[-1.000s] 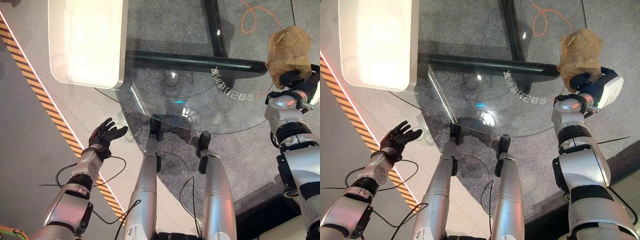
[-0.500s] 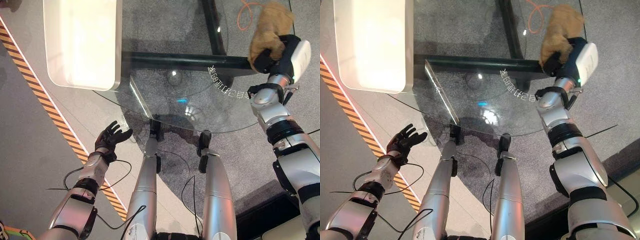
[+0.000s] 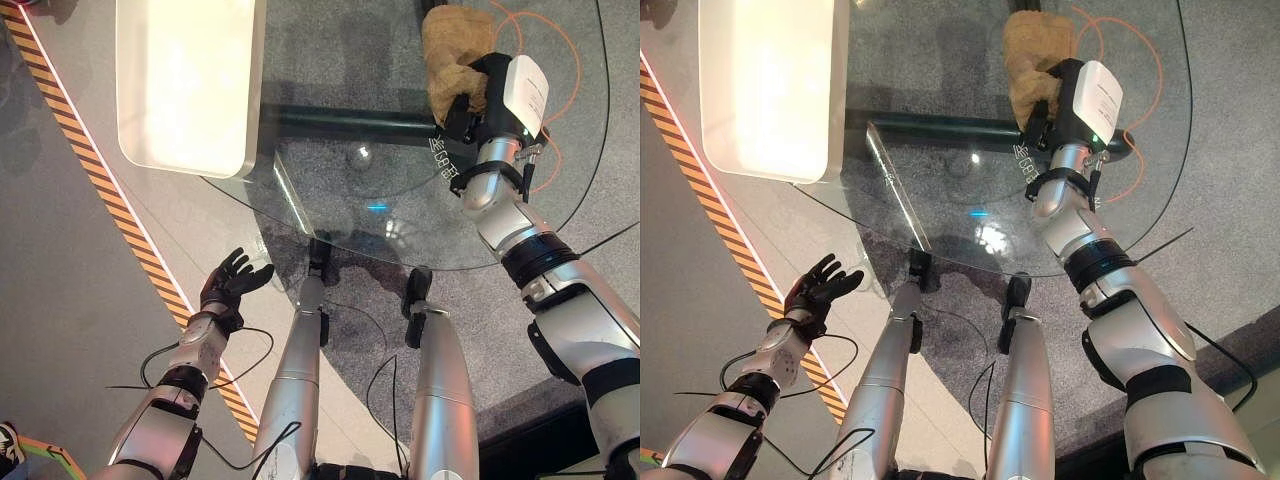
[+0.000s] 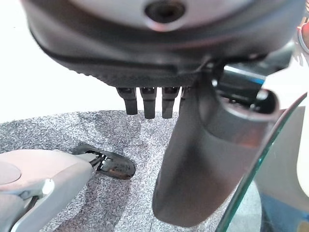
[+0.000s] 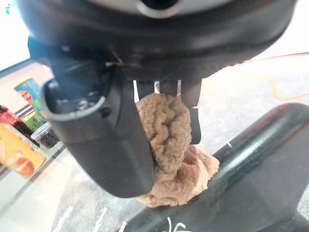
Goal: Wipe the table with a cloth and put it in the basket.
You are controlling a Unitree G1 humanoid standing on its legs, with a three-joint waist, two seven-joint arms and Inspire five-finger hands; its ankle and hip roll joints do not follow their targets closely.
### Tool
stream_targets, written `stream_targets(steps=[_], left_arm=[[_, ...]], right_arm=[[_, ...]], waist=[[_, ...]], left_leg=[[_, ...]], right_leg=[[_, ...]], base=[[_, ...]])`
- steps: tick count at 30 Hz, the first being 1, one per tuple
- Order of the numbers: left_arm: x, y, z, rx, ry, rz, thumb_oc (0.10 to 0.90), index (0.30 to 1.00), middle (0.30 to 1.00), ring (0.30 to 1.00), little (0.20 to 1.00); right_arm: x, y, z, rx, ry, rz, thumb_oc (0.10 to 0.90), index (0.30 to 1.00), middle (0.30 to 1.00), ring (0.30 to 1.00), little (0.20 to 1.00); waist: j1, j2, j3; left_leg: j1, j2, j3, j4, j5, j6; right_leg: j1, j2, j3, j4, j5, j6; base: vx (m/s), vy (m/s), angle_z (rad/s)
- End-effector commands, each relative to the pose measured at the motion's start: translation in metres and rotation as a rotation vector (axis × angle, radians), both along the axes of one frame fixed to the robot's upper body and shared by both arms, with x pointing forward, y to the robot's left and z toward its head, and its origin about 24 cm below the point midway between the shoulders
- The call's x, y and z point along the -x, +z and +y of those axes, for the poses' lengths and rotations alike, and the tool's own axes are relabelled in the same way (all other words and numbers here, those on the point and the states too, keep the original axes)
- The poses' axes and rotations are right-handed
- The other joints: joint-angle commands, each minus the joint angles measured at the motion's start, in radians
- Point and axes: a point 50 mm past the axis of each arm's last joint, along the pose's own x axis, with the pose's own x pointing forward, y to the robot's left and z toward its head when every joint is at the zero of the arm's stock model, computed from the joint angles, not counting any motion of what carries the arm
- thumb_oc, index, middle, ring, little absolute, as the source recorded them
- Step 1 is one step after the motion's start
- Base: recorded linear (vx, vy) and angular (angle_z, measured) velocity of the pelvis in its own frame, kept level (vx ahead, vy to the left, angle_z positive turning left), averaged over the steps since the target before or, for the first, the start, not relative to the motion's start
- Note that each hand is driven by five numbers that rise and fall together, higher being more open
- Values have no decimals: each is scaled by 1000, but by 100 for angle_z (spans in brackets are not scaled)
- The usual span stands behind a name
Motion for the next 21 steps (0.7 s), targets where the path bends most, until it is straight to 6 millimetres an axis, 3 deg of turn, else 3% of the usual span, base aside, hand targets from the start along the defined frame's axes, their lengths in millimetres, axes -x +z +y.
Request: stream_targets(steps=[1, 10, 21], left_arm=[[-1, -1, -2, -12, 17, -21, 800, 900, 900, 900, 900], [1, -4, -10, -13, 0, -20, 800, 900, 900, 900, 900], [-1, -2, -14, -15, -8, -26, 800, 900, 900, 900, 900]], right_arm=[[3, 35, 39, 158, 133, -92, 100, 300, 300, 300, 200], [-1, 17, 55, 220, 197, -14, 100, 300, 300, 300, 200], [16, 5, 110, 420, 451, 0, 100, 300, 300, 300, 200]], waist=[[17, 33, -20], [31, 45, -20], [33, 42, -20]], left_leg=[[36, -116, 81, 113, -160, 113], [33, -123, 77, 109, -152, 114], [35, -127, 73, 100, -143, 112]], right_leg=[[70, 56, -99, -256, 140, -15], [65, 53, -106, -253, 147, -11], [66, 52, -108, -256, 152, -7]], base=[[0, 0, 0], [0, 0, 0], [0, 0, 0]])
